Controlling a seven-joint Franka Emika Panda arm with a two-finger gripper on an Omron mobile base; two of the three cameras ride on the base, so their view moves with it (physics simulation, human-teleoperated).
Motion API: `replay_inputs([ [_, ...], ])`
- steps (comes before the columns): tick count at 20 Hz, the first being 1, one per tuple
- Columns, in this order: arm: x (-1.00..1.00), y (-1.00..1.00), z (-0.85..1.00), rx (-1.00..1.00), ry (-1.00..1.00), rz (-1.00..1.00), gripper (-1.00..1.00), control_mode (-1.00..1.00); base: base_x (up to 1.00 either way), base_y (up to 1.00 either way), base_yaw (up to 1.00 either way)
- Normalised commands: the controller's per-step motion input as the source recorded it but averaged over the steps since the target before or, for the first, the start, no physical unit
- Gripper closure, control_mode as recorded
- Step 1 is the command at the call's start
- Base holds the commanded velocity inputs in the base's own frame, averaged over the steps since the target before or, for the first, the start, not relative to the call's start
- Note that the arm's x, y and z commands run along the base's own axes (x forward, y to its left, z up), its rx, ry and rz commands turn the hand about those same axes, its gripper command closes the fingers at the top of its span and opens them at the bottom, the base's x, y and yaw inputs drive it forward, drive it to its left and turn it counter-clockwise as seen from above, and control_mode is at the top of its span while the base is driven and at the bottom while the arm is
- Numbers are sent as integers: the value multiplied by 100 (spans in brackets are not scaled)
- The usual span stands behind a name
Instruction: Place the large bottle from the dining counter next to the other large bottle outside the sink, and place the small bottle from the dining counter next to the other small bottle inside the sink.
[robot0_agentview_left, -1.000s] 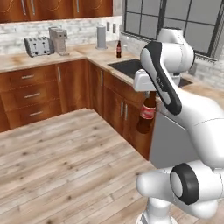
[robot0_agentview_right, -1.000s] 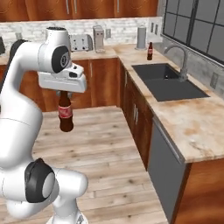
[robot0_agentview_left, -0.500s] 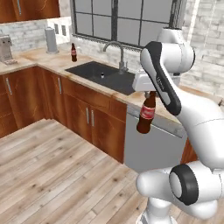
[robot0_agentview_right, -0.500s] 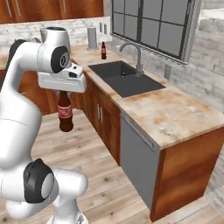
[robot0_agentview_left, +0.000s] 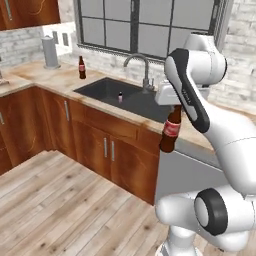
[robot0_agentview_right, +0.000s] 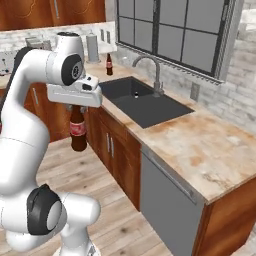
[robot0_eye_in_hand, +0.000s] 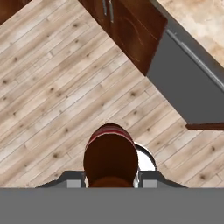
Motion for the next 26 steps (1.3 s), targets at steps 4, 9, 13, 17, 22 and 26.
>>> replay_inputs([
  [4, 0, 0, 0, 0, 0, 0, 100, 100, 82, 58, -6],
  [9, 0, 0, 0, 0, 0, 0, 100, 100, 64, 60, -11],
  [13, 0, 0, 0, 0, 0, 0, 100, 100, 75, 50, -12],
  [17, 0, 0, 0, 0, 0, 0, 100, 100, 72, 53, -15],
  [22, 0, 0, 0, 0, 0, 0, 100, 100, 60, 61, -26],
  [26, 0, 0, 0, 0, 0, 0, 100, 100, 50, 49, -33],
])
